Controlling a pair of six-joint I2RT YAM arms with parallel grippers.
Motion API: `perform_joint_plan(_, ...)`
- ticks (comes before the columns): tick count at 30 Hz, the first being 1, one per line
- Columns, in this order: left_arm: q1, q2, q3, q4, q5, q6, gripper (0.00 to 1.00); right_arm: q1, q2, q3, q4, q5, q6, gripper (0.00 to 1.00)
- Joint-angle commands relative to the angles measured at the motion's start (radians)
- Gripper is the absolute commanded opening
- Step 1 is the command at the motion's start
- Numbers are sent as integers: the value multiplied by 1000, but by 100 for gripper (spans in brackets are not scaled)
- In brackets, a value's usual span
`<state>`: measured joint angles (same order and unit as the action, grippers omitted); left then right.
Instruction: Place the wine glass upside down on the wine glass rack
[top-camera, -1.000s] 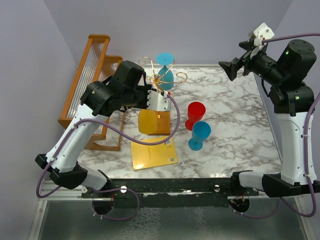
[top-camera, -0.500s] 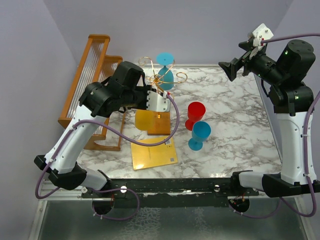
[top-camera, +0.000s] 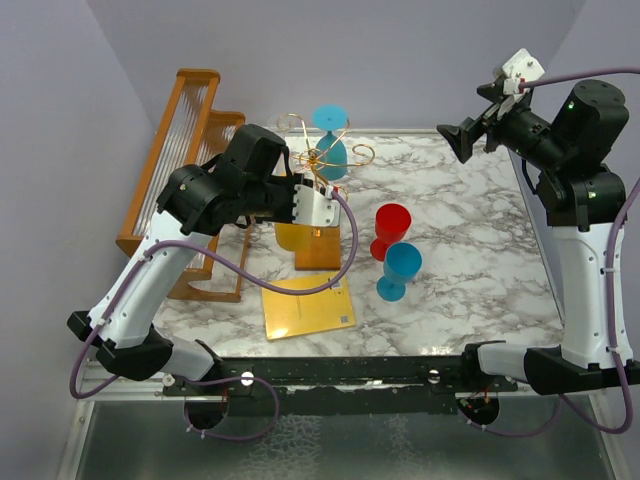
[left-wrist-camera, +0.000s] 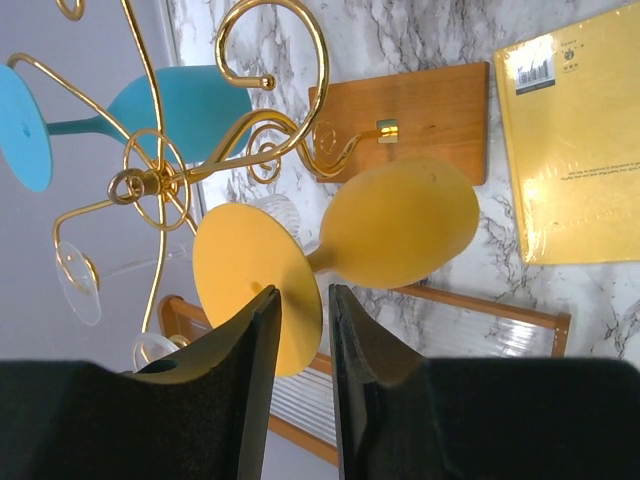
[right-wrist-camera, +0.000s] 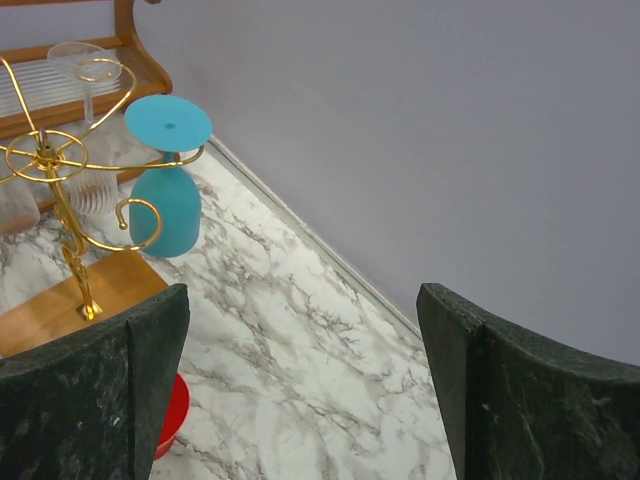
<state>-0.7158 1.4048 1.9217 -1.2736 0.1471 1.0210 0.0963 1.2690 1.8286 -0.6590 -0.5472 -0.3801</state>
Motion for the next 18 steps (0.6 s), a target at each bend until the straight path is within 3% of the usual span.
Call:
perform_joint_plan(1,-4,-26,-6,-32,67,-12,31,-4,2,-17,12,22,-34,96)
perform_joint_plan(13,-4,-27,34,-38,200,-56,48,-4,5,-80,12,54,-97,97)
perform_joint_plan(18,-5,-27,57,-24,264,-105,62,-4,0,-109,13,45,-99,97)
